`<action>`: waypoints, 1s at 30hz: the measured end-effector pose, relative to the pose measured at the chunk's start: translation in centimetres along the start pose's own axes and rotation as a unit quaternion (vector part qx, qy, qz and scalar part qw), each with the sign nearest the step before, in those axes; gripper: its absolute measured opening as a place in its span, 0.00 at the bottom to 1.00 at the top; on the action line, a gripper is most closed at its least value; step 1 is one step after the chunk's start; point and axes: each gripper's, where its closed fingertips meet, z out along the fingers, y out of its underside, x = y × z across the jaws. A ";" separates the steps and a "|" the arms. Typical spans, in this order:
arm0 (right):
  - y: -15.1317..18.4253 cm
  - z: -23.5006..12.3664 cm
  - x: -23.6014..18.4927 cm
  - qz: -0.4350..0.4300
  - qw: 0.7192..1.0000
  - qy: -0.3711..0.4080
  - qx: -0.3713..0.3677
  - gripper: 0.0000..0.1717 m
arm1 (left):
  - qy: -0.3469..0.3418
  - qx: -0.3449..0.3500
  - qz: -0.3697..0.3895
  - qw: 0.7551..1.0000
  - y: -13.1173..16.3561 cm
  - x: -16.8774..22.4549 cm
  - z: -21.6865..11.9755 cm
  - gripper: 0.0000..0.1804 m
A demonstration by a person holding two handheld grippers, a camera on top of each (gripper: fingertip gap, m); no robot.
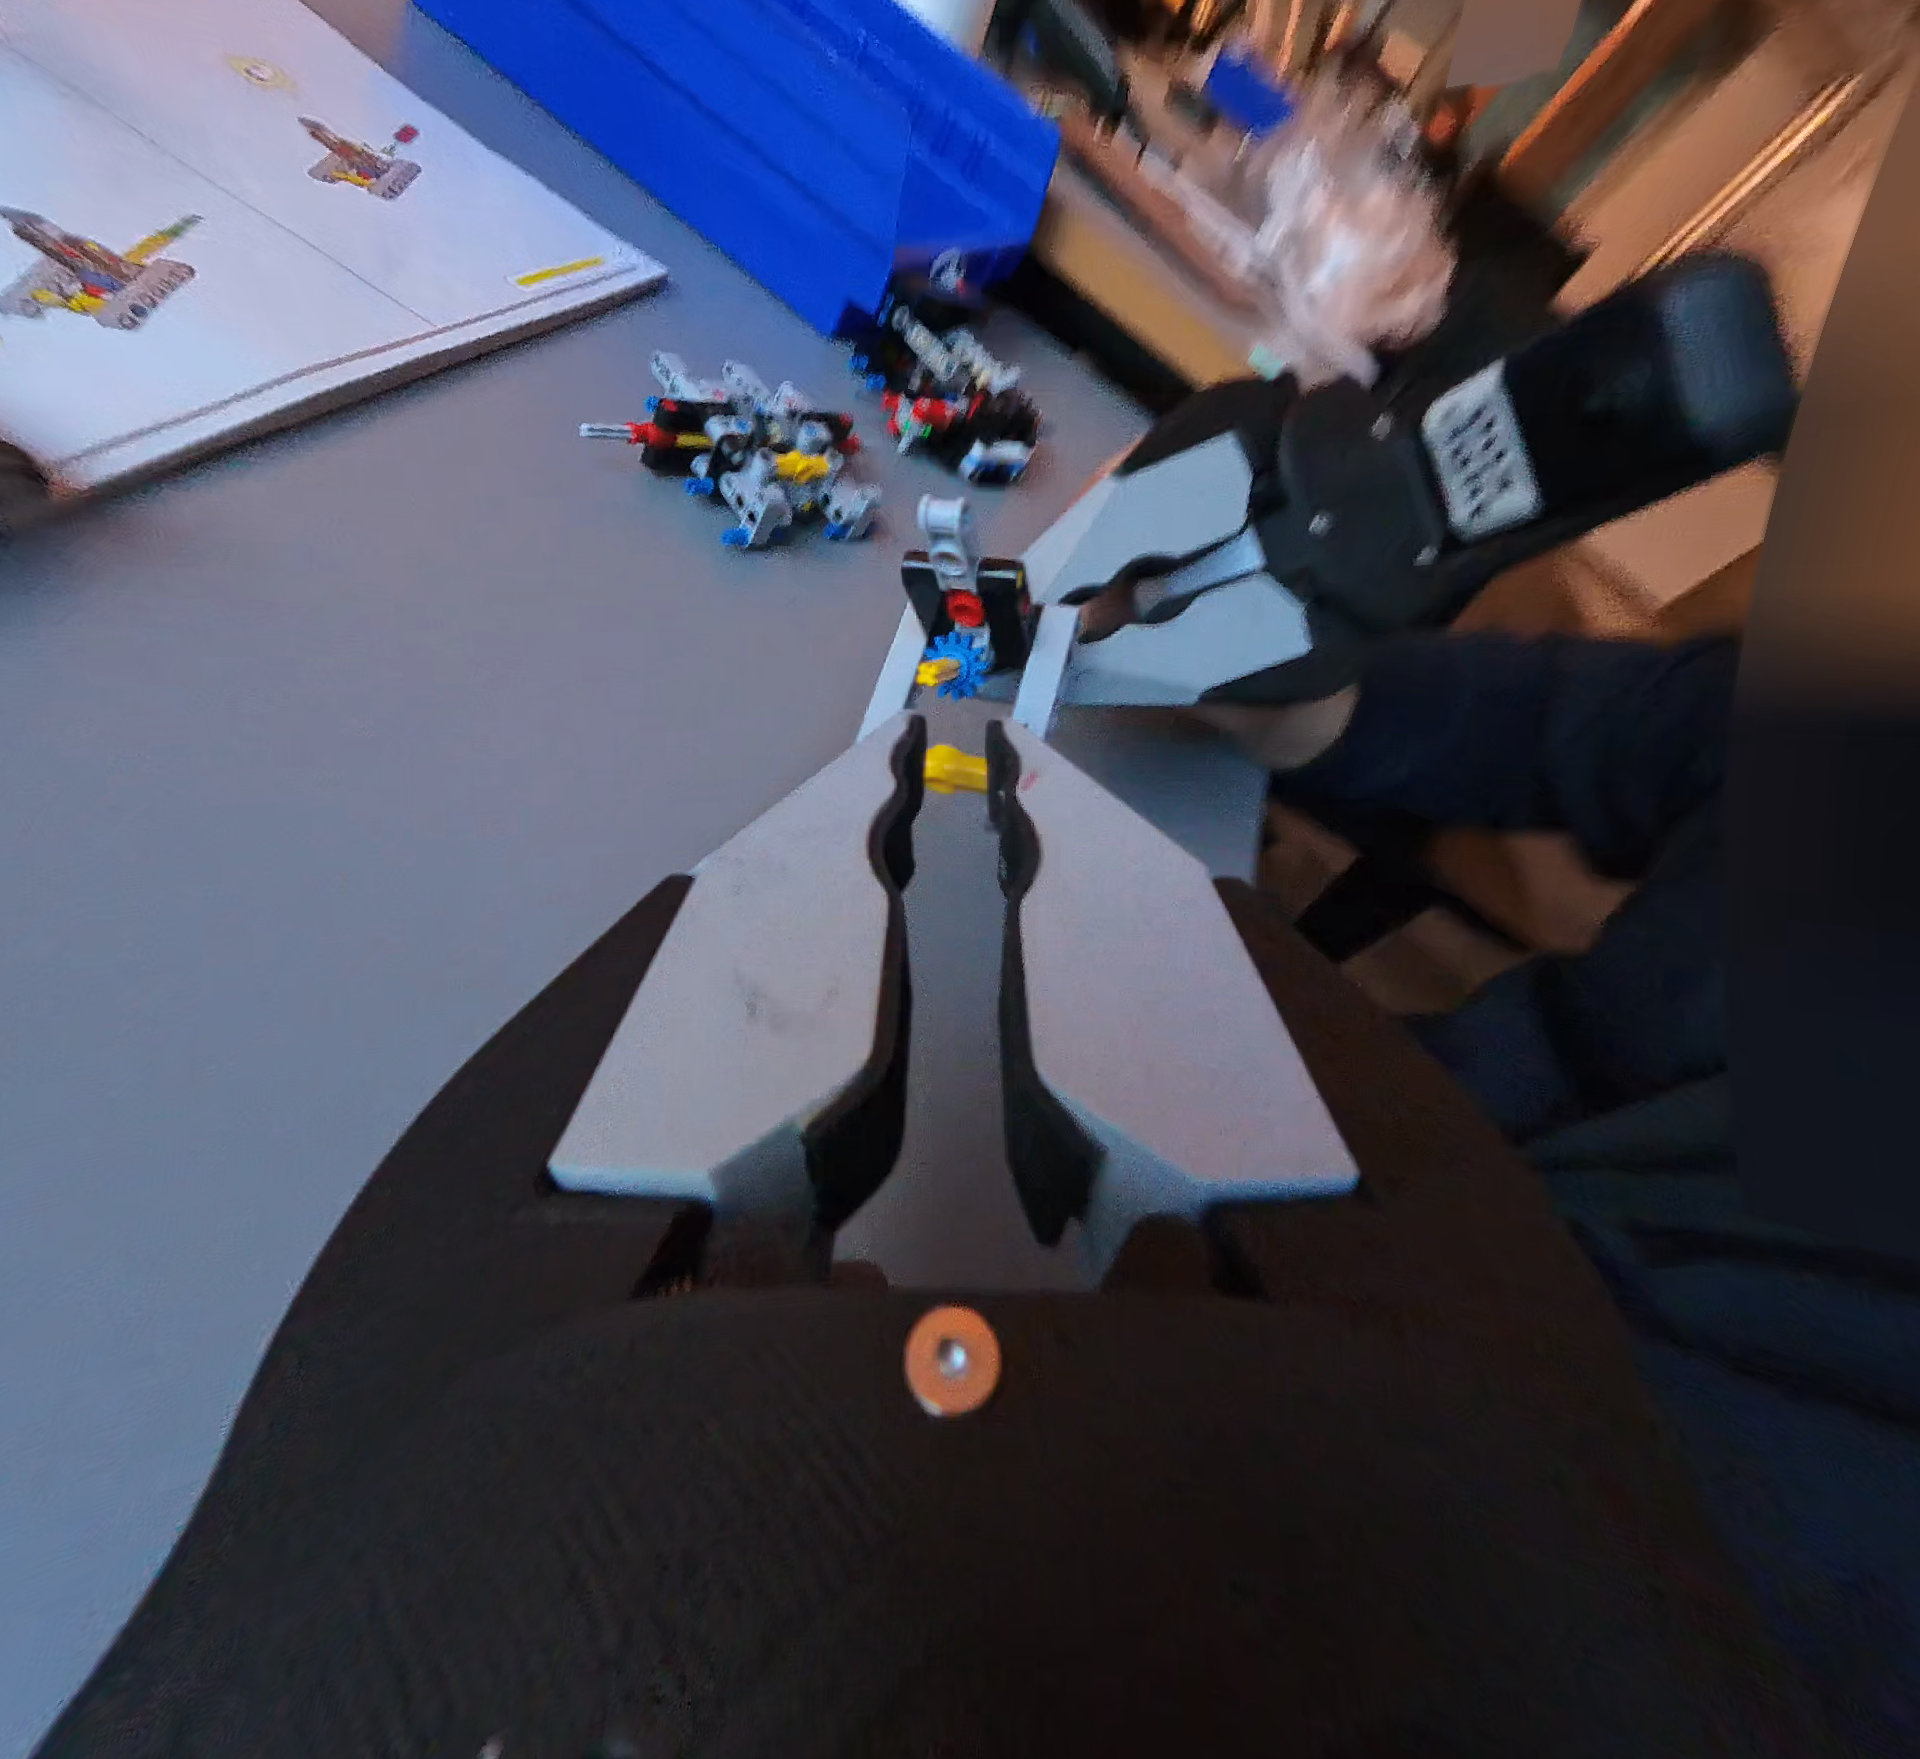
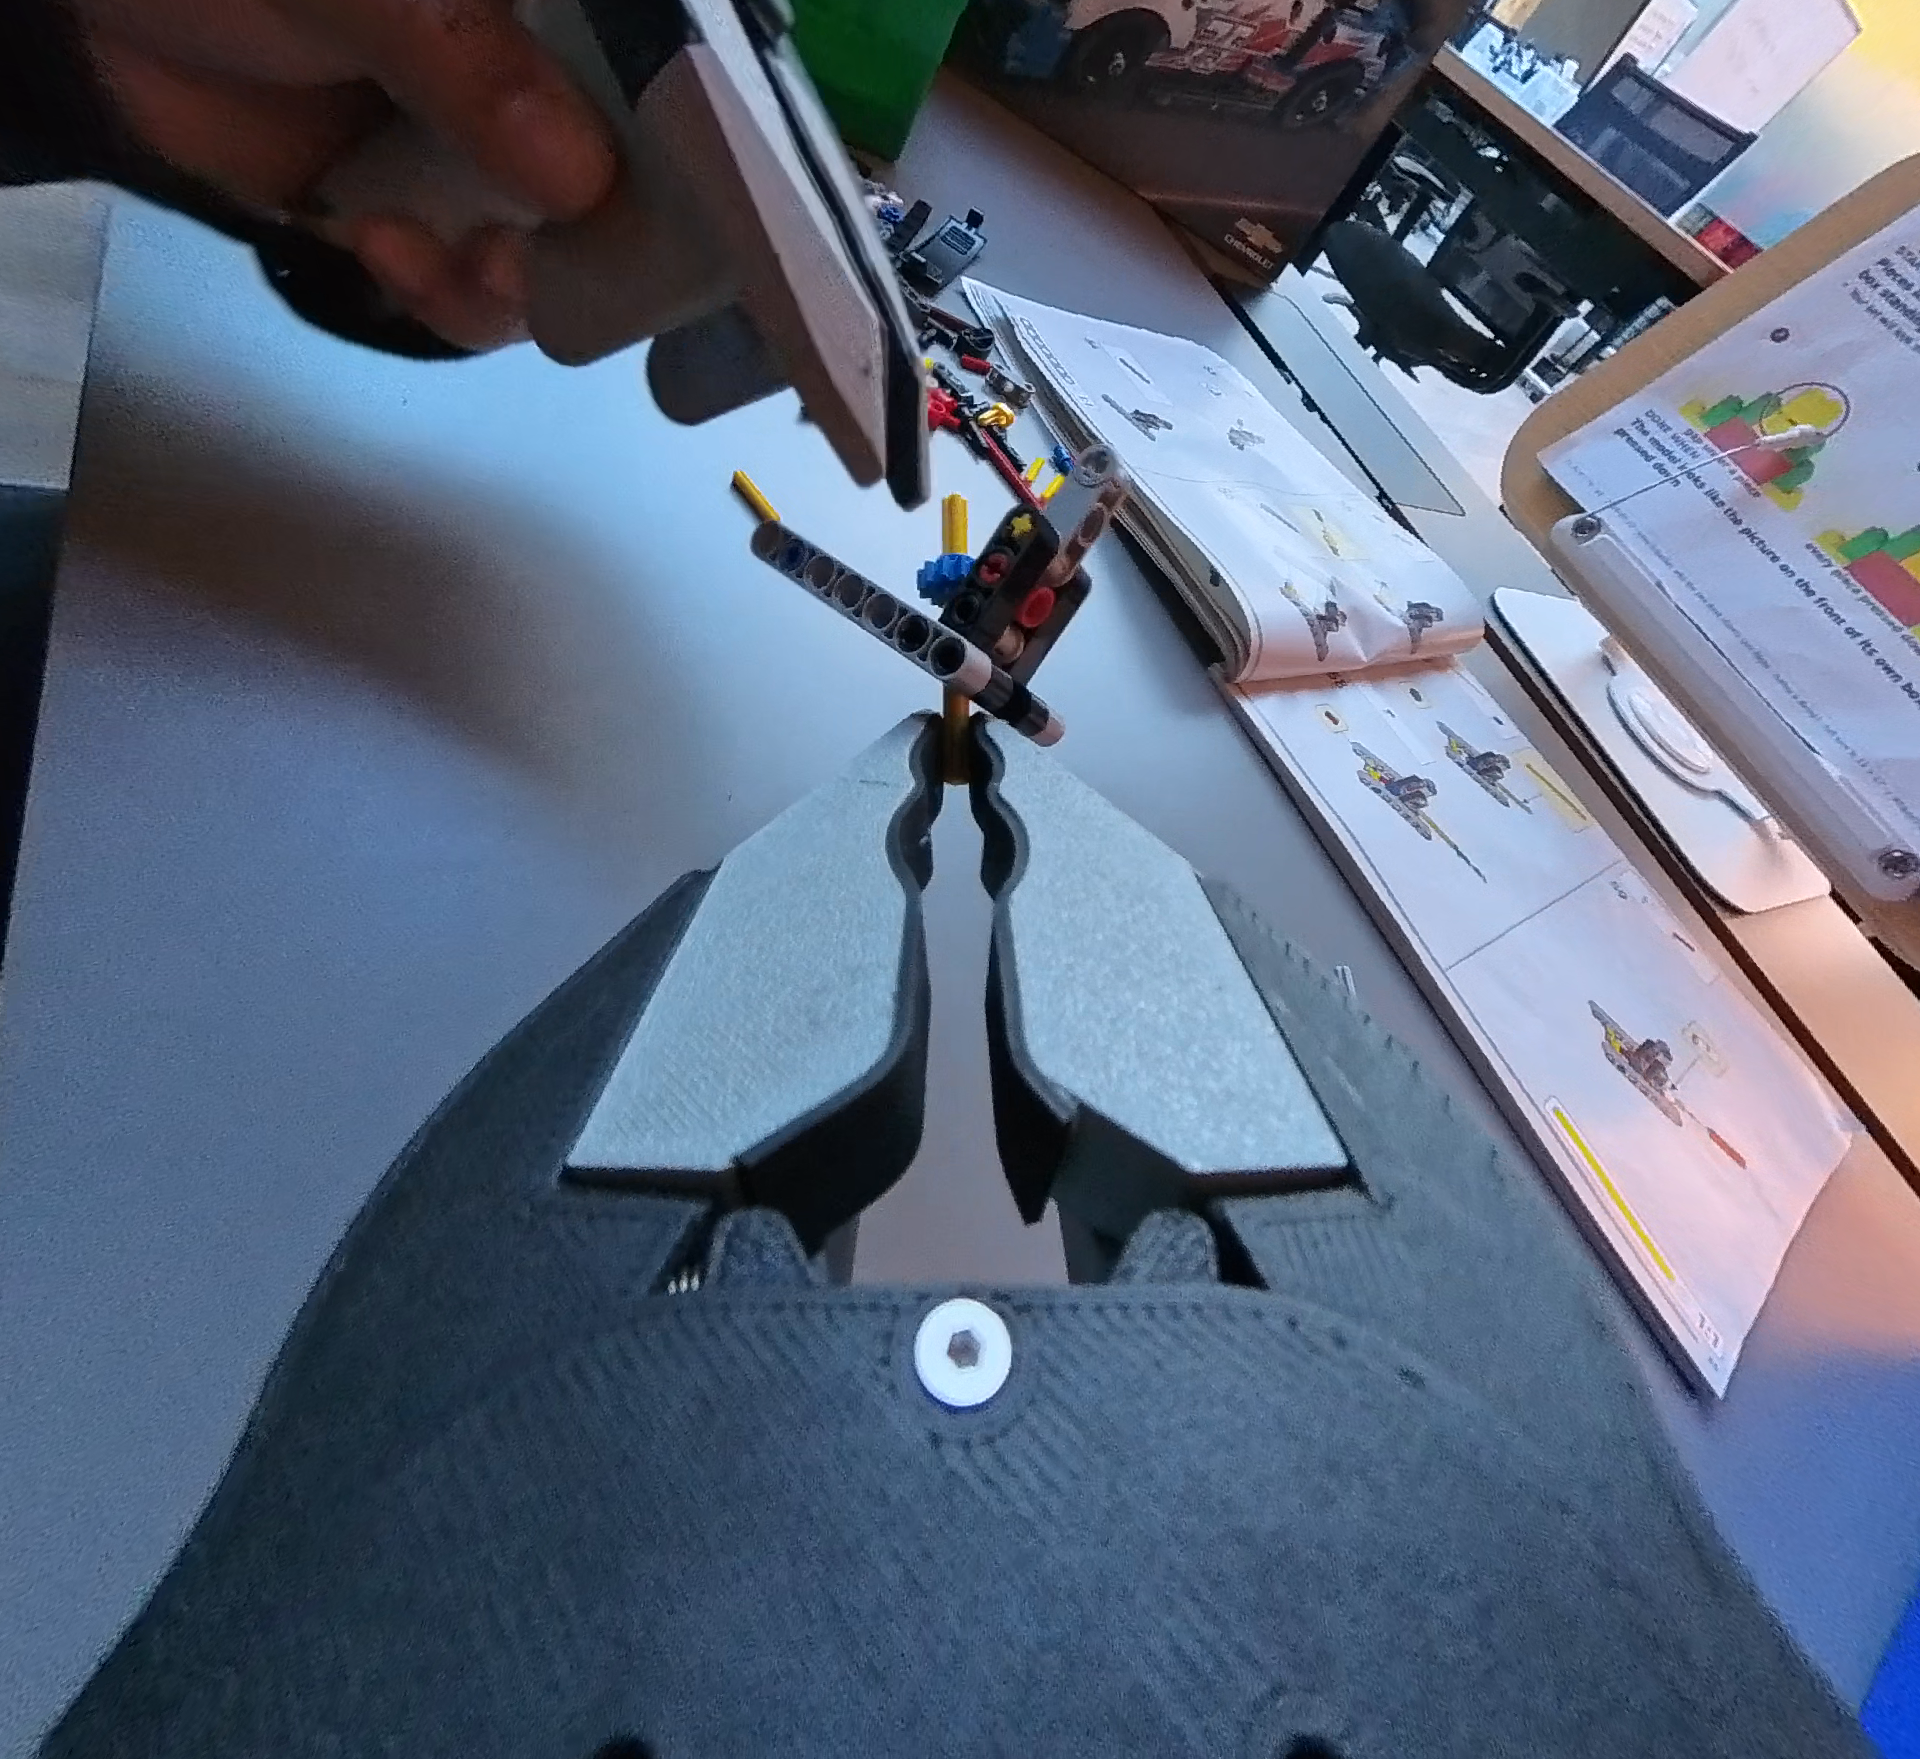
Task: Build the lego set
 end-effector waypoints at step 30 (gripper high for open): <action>9.1 -1.1 3.3 0.003 0.986 -0.009 -0.168 0.12 | -0.170 -0.097 0.112 0.974 6.4 0.9 4.7 0.23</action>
